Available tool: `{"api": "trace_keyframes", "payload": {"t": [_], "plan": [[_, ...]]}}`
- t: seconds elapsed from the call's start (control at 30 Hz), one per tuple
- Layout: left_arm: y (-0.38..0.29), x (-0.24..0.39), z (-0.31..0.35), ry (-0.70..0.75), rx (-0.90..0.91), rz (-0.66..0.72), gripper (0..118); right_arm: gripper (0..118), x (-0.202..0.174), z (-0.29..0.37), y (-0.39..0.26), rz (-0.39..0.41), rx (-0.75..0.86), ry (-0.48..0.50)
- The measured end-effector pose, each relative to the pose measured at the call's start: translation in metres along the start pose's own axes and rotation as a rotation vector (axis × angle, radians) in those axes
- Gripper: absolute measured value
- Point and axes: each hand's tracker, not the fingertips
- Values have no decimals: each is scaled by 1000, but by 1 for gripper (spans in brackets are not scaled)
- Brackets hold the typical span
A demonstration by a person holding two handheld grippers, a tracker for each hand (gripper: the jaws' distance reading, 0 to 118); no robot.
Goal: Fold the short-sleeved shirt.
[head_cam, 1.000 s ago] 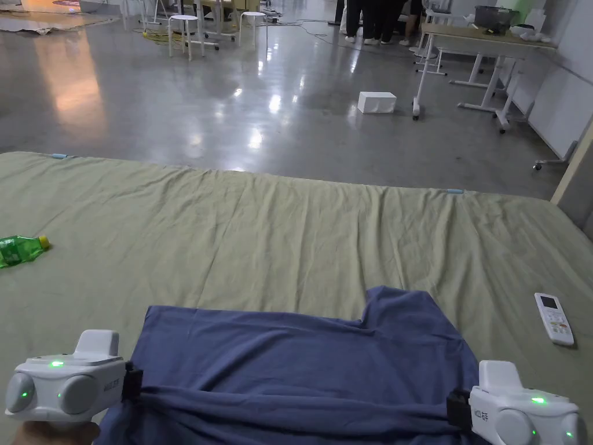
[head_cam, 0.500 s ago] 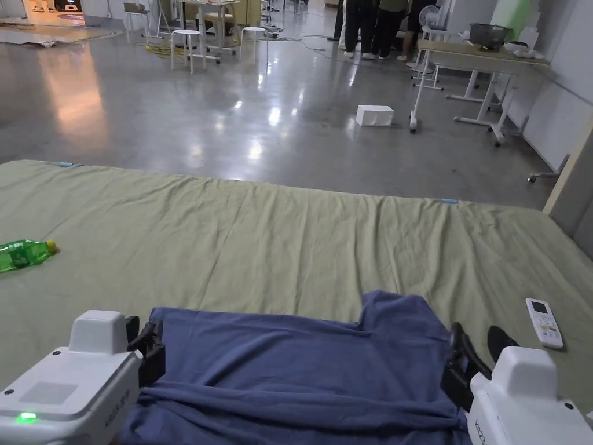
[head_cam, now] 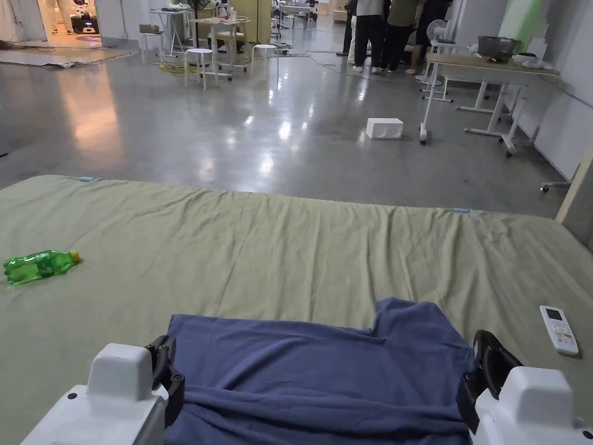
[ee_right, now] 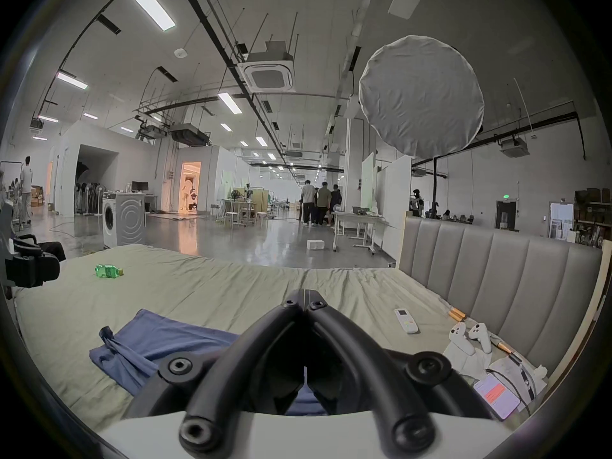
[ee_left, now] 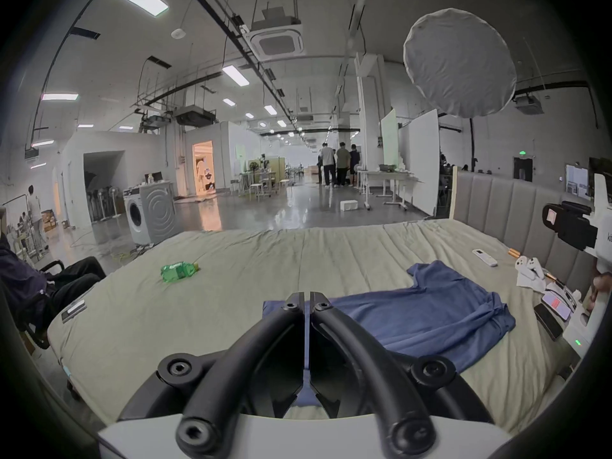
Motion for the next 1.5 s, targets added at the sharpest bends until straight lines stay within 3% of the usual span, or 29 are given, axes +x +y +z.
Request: {"api": "trace_keyframes", "payload": {"t": [0.2, 0.33, 0.4, 0.53, 0.57, 0.73, 0.83, 0.93, 1.0, 1.1, 1.3, 1.33, 1.43, 1.5], "plan": [[-32, -42, -38, 53, -199, 28, 2, 1, 0, -4, -10, 6, -43, 10], [-57, -77, -87, -43, -456, 171, 2, 1, 3, -11, -20, 11, -101, 22], [-65, -81, -106, -30, -530, 171, 5, 1, 6, -16, -27, -11, -171, 34], [-82, -85, -144, 3, -662, 122, 73, 1, 11, -15, -38, -27, -218, 15], [-86, -87, -152, -8, -680, 127, 76, 1, 13, -14, -40, -31, -221, 13], [-107, -85, -188, 12, -812, 124, 76, 1, 23, -7, -43, -127, -264, -11], [-122, -74, -199, 57, -903, 93, 75, 1, 28, -5, -46, -107, -272, -25], [-121, -65, -195, 69, -863, 67, 74, 1, 35, -3, -47, -100, -288, -40], [-119, -52, -194, 24, -848, 0, 59, 1, 41, -2, -50, -99, -301, -48], [-117, -31, -183, -73, -831, -88, 11, 1, 51, -4, -56, -90, -331, -62], [-113, -42, -175, -49, -832, -20, 8, 1, 91, -29, -84, -103, -494, -57], [-108, -45, -166, -39, -819, -11, 8, 4, 98, -38, -91, -92, -546, -45], [-104, -49, -155, -40, -809, -16, 8, 42, 117, -65, -124, -39, -665, -15], [-100, -52, -149, -41, -795, -11, 8, 53, 122, -80, -140, 1, -721, 21]]}}
